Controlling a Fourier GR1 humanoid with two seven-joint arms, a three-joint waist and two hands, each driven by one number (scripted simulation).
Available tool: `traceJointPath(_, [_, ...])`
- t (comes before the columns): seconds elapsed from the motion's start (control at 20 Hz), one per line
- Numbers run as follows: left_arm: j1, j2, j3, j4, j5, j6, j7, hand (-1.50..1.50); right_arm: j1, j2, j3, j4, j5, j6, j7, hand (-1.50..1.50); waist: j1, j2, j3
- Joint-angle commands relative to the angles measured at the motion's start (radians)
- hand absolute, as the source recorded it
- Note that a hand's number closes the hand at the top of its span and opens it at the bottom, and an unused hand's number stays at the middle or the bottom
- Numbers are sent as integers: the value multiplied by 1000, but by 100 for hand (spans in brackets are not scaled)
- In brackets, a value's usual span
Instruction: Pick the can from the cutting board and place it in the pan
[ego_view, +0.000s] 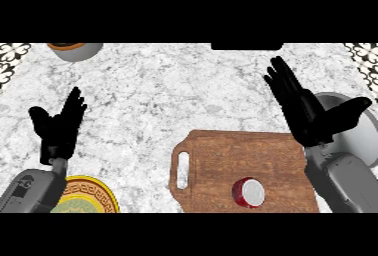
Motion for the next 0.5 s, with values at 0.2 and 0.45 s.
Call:
traceJointPath(0.2, [220, -135, 8, -66, 71, 7, -43, 0, 246, -33, 103, -227, 7, 137, -20, 150, -4, -21, 10])
traceJointPath(0.45, [257, -181, 15, -51, 104, 18, -46, 0, 407, -149, 175, -300, 404, -49, -265, -150, -66, -39, 8])
